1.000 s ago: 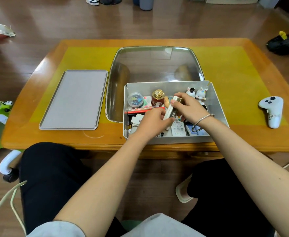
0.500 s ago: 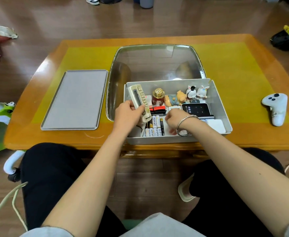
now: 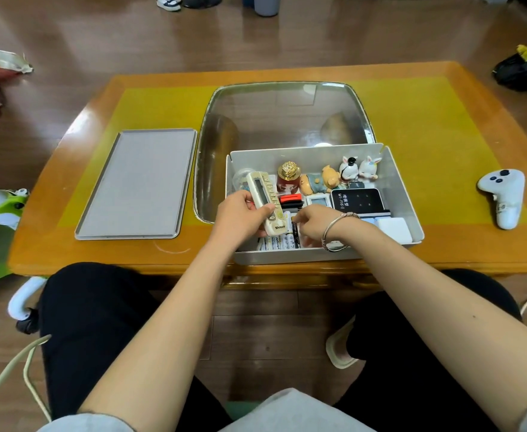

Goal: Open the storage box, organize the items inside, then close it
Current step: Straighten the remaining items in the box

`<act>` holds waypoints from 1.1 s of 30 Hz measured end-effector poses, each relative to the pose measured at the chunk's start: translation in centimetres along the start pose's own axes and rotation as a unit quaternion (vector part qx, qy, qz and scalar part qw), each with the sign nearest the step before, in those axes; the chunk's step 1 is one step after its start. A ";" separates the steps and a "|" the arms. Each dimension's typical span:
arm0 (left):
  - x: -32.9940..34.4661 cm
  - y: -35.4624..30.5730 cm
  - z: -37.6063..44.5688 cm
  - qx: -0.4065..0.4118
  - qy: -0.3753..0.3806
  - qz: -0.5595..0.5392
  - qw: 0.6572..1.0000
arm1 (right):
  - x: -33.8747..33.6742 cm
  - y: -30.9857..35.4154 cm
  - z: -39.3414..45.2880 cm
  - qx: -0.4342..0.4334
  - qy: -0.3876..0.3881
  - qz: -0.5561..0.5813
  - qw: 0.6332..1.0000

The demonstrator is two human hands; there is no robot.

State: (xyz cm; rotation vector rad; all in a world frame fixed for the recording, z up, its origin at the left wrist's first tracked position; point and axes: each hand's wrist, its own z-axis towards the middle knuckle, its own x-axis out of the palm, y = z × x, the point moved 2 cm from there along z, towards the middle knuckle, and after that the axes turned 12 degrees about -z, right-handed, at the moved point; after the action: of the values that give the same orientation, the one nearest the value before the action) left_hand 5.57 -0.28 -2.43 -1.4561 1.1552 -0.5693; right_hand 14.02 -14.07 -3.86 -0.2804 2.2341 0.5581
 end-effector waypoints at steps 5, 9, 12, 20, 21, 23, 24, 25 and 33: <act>2.4 -0.4 0.5 -0.007 0.060 0.063 0.996 | -1.8 -2.9 -0.5 -0.017 -0.113 0.002 0.993; 4.2 -0.3 1.3 -0.040 0.073 0.088 0.993 | -2.0 -4.6 -0.8 -0.059 -0.119 -0.187 0.973; 5.2 -0.1 1.8 -0.048 0.079 0.142 0.986 | -2.0 -4.8 -0.6 -0.064 -0.145 -0.290 0.944; 6.4 0.3 2.2 -0.059 0.085 0.225 0.969 | -1.7 -4.5 0.2 -0.077 -0.105 -0.380 0.916; 6.5 0.3 2.2 -0.061 0.087 0.227 0.968 | -1.7 -4.5 0.2 -0.077 -0.103 -0.384 0.914; 6.8 0.3 2.3 -0.066 0.093 0.230 0.966 | -1.7 -4.5 0.2 -0.076 -0.100 -0.387 0.914; 6.9 0.3 2.3 -0.070 0.096 0.230 0.966 | -1.8 -4.5 0.2 -0.075 -0.100 -0.387 0.914; 7.0 0.2 2.3 -0.074 0.099 0.229 0.965 | -1.8 -4.5 0.3 -0.075 -0.098 -0.385 0.915; 7.0 0.8 1.9 -0.025 0.063 0.272 0.960 | -1.7 -4.6 0.5 -0.077 -0.104 -0.372 0.919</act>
State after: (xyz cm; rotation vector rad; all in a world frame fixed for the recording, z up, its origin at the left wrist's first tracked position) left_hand 9.70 -5.44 -5.45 -1.0817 1.6051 -0.2491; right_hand 17.18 -17.79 -4.23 -1.0449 1.6962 0.3196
